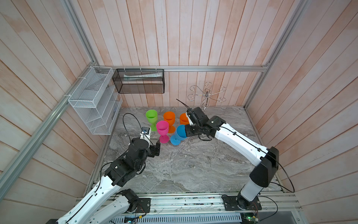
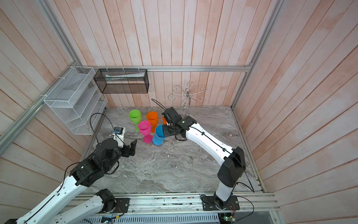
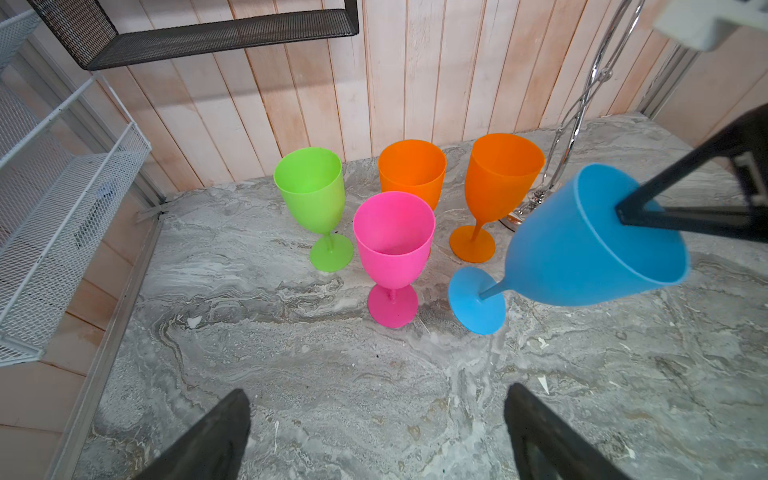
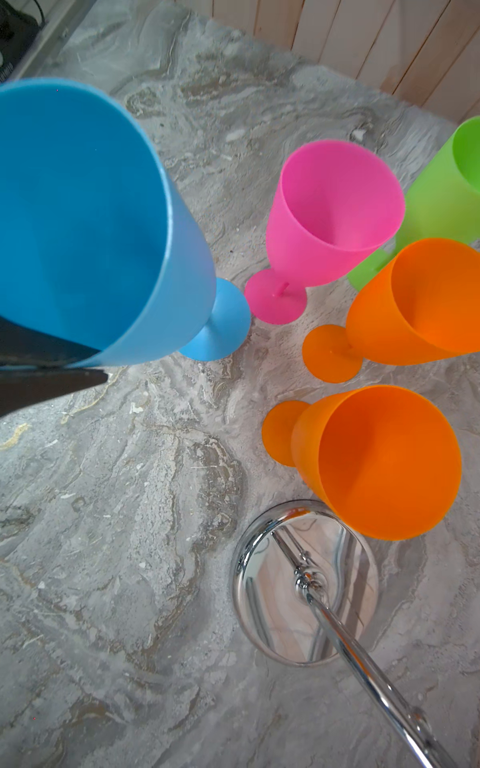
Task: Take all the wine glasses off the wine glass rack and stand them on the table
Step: 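Set the blue glass upright by the pink glass while the left releases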
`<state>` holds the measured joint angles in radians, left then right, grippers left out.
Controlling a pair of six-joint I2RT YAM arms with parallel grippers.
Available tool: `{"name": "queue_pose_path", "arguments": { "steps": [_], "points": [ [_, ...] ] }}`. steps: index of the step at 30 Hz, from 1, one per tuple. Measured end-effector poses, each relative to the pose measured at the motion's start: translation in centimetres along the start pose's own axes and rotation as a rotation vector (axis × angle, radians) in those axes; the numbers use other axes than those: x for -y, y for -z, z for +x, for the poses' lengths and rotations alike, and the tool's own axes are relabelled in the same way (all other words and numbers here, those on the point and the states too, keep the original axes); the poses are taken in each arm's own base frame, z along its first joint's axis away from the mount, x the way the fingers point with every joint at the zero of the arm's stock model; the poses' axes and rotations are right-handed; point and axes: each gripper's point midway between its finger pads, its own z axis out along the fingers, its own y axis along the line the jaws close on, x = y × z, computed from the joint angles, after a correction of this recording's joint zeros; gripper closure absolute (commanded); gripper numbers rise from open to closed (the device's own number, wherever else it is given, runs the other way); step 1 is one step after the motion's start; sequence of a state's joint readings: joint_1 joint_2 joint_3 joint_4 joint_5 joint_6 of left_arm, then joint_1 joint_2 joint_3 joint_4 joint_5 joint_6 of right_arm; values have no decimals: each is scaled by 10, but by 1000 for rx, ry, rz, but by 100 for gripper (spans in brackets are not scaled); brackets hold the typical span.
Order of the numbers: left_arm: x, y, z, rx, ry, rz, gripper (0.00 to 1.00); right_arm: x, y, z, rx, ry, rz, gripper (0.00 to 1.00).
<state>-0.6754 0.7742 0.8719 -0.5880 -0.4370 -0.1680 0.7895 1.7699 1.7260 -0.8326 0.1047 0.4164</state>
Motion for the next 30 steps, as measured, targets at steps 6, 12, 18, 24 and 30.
{"name": "queue_pose_path", "arguments": {
  "steps": [6,12,18,24,30],
  "points": [
    [2,1,3,1,3,19,3,3,-25,-3,-68,36,45,100],
    [3,3,4,5,6,30,4,11,-38,-9,-104,51,72,100],
    [4,2,5,7,8,39,4,14,-48,-16,-127,66,85,100],
    [4,2,7,3,8,40,4,13,-64,-20,-155,87,95,100],
    [5,1,7,7,10,44,4,11,-74,-25,-172,106,100,90]
  ]
}}
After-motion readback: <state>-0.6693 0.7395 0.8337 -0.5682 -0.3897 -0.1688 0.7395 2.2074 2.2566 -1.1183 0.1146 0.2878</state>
